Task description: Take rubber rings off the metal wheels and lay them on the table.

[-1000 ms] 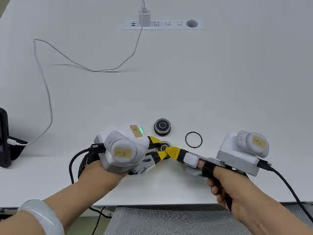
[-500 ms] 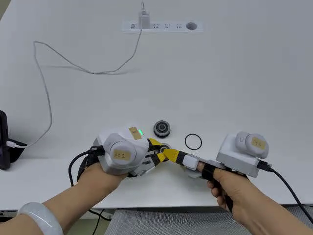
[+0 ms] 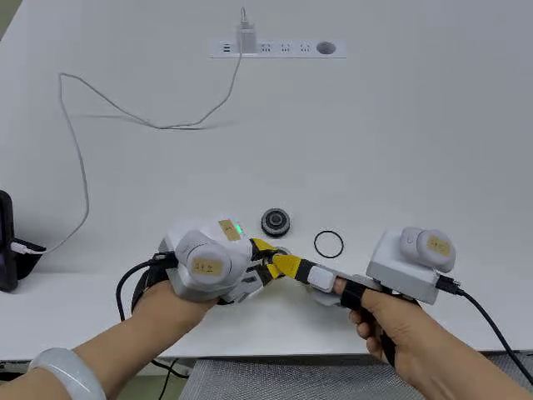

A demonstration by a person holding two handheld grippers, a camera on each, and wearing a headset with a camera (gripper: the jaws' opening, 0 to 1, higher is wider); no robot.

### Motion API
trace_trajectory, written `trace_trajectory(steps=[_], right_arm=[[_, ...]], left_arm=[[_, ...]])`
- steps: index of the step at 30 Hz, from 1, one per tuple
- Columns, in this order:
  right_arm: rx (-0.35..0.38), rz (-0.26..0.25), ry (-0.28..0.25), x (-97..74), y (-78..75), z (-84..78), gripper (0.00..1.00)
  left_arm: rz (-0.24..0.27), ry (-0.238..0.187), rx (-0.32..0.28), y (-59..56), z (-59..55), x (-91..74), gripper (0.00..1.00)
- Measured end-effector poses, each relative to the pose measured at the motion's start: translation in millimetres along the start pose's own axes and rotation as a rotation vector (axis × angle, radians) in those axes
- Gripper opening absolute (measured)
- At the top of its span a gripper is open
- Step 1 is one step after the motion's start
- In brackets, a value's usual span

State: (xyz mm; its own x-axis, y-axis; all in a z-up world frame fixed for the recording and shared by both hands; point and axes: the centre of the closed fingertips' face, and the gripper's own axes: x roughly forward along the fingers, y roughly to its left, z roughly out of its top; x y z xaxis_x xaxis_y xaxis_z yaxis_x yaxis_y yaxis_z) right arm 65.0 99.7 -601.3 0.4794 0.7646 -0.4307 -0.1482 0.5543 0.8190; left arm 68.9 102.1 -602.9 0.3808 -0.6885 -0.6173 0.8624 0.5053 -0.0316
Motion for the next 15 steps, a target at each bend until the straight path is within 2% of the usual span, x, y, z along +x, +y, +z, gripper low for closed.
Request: trace_trajectory(steps=[7,15], right_arm=[[0.025,0.018,-0.003,-0.3,1.8,1.2,0.32],[-0.01,0.021,0.009,-3.2,3.0,0.9,0.32]], left_arm=[[0.0,0.0,-0.001,0.6,0.1,-0.4,0.13],[-0.003,0.0,0.002,0.6,0.0,-0.2,0.13]])
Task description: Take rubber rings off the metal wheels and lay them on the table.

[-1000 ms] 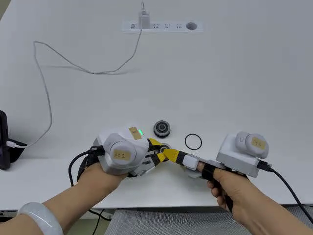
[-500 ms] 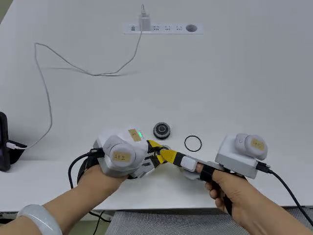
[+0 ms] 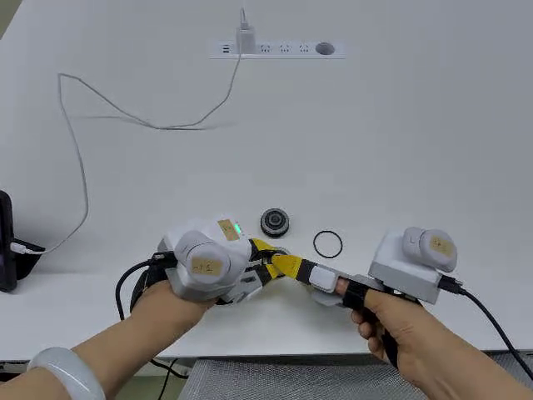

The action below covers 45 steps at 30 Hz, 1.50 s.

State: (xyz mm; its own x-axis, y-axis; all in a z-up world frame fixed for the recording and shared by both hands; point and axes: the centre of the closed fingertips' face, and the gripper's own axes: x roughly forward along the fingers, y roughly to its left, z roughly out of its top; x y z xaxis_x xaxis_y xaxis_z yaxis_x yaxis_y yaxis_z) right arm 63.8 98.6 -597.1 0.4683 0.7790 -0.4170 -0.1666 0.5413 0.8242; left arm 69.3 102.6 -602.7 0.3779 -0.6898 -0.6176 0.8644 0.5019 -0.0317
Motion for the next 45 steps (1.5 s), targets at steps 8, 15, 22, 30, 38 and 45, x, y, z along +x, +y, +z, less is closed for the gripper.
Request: trace_trajectory(steps=[8,15,22,30,38,45], right_arm=[[0.006,-0.002,-0.002,1.6,-2.6,-1.0,0.3],[0.004,-0.004,-0.004,0.7,-3.8,0.2,0.29],[-0.012,-0.008,-0.01,-2.4,-6.0,4.8,0.23],[-0.047,-0.047,-0.006,-1.9,-12.1,4.7,0.14],[-0.054,-0.081,-0.005,-2.0,-18.7,5.7,0.04],[-0.058,-0.087,-0.003,-1.4,-19.4,5.9,0.03]], left_arm=[[0.0,0.0,-0.001,-0.1,-0.2,0.1,0.13],[-0.001,-0.001,-0.001,-0.5,-0.1,0.0,0.13],[-0.001,-0.001,0.001,-1.0,-0.1,-0.4,0.13],[-0.002,-0.003,0.0,-1.3,-0.2,-0.7,0.13],[-0.002,-0.003,-0.001,-0.7,-1.1,-0.2,0.13],[-0.001,-0.004,-0.004,-1.2,-0.6,-0.5,0.13]])
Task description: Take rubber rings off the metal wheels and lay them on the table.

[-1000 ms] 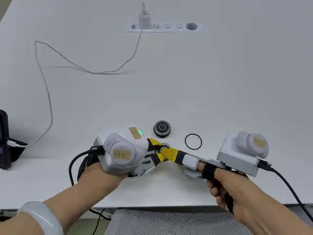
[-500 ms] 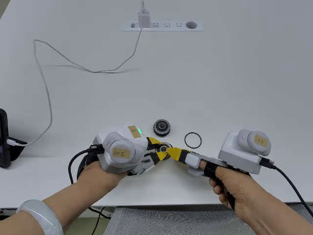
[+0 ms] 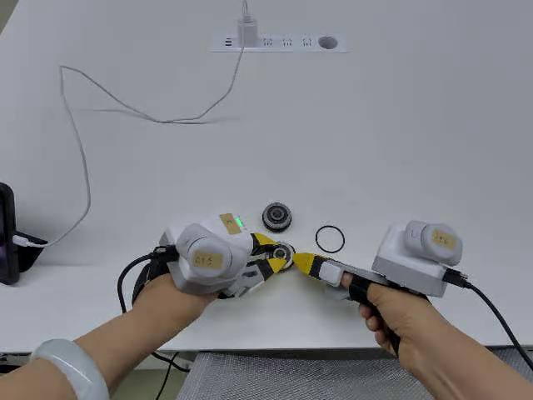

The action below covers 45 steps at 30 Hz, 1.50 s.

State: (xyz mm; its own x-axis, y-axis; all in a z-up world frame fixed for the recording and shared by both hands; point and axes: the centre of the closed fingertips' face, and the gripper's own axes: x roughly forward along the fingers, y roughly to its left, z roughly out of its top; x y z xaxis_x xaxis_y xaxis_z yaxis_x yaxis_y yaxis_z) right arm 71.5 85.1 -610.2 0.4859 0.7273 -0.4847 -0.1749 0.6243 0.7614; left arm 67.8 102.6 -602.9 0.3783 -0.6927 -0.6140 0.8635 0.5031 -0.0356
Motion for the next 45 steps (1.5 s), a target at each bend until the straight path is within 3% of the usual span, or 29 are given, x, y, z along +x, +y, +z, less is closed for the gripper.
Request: trace_trajectory(steps=[45], right_arm=[[0.014,0.003,0.003,-0.5,6.8,-0.6,0.01]], left_arm=[[0.003,0.0,-0.002,-0.7,-0.7,-0.4,0.13]])
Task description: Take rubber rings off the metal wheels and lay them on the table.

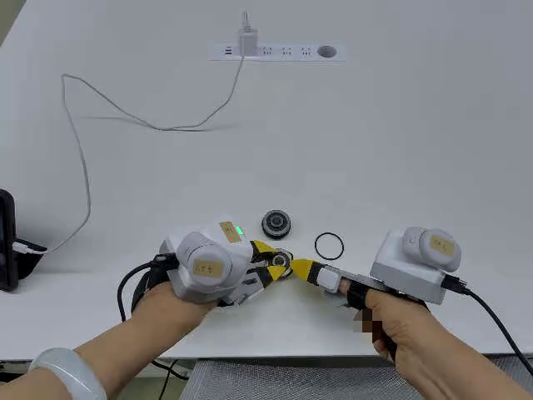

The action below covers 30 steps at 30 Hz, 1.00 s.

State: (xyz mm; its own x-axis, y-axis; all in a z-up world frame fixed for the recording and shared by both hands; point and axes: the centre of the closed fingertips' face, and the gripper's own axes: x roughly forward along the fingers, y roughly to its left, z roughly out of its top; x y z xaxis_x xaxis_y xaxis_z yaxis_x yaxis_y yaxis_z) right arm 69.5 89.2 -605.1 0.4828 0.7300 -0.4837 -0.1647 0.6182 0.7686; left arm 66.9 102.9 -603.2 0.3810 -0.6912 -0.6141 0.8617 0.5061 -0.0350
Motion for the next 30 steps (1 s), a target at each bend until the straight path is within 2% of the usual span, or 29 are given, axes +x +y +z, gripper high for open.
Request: trace_trajectory(steps=[17,23,30], right_arm=[[0.005,0.016,0.0,1.3,5.1,-0.4,0.01],[0.011,0.041,0.001,3.2,14.6,-1.2,0.01],[0.013,0.052,0.001,0.2,14.9,0.1,0.01]], left_arm=[[0.001,-0.005,-0.004,-0.3,0.5,0.1,0.13],[0.001,-0.006,-0.004,-0.3,0.5,0.0,0.13],[0.0,-0.007,-0.004,0.1,0.3,0.0,0.13]])
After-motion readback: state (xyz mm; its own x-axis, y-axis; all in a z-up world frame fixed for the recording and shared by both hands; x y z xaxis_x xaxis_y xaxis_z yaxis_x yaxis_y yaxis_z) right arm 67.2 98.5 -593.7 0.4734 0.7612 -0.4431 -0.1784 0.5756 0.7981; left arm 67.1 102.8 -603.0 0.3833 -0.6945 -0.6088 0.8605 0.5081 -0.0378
